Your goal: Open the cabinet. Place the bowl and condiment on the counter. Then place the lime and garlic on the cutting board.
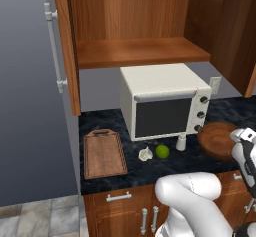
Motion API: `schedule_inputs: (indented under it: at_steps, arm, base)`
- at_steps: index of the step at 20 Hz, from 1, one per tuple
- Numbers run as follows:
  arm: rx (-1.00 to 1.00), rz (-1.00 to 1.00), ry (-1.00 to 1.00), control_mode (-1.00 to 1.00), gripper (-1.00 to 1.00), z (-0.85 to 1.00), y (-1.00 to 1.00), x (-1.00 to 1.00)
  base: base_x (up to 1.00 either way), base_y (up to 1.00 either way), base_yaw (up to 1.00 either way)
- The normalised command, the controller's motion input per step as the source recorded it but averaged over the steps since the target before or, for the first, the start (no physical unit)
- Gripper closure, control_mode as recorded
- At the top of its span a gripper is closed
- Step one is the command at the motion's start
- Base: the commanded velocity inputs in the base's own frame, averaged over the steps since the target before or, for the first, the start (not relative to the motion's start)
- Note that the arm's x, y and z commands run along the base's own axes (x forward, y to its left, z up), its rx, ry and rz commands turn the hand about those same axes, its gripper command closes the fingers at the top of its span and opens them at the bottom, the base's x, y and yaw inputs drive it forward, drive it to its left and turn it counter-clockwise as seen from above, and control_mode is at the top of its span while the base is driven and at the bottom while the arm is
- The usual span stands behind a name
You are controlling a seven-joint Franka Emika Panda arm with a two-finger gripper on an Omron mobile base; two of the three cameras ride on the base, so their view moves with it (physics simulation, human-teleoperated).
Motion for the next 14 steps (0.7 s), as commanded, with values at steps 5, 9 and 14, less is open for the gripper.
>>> schedule_inputs:
  at_steps: [5,9,14]
  arm:
    - [0.0,0.0,0.01,-1.0,1.0,-0.01,-0.1,0.32]
    - [0.0,0.0,0.0,-1.0,1.0,-0.03,-0.13,0.03]
    - [0.0,0.0,0.0,-1.0,-1.0,0.0,-0.02,-0.06]
  base:
    - [0.0,0.0,0.0]
    - [0.0,0.0,0.0]
    - [0.0,0.0,0.0]
